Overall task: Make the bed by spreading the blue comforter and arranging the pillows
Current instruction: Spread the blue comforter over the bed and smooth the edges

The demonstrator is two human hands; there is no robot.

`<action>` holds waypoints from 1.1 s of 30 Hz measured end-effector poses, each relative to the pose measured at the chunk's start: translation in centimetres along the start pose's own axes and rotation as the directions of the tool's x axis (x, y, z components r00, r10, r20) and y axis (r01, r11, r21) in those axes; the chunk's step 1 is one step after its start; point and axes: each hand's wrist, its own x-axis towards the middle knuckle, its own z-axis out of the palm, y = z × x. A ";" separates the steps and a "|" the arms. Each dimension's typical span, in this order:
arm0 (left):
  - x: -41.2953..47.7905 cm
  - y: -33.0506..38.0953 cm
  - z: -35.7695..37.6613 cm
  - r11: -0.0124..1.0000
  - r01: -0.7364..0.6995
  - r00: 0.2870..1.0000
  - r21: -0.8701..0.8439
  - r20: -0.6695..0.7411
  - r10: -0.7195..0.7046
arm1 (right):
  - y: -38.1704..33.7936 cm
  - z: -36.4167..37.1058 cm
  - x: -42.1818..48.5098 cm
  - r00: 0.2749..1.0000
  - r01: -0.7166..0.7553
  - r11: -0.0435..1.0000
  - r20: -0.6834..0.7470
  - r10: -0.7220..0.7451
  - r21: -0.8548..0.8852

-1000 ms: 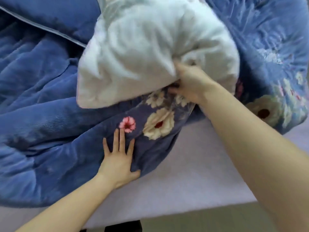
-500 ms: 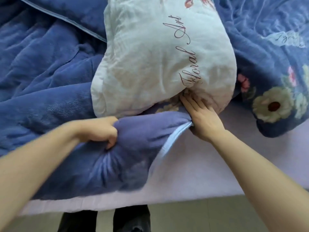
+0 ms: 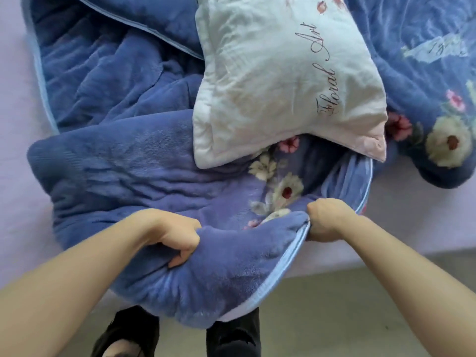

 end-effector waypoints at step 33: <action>-4.9 -29.0 5.5 0.585 -0.412 0.826 -0.699 -0.557 -0.084 | -35.2 -25.6 13.3 0.889 0.263 0.676 -0.445 0.108 0.689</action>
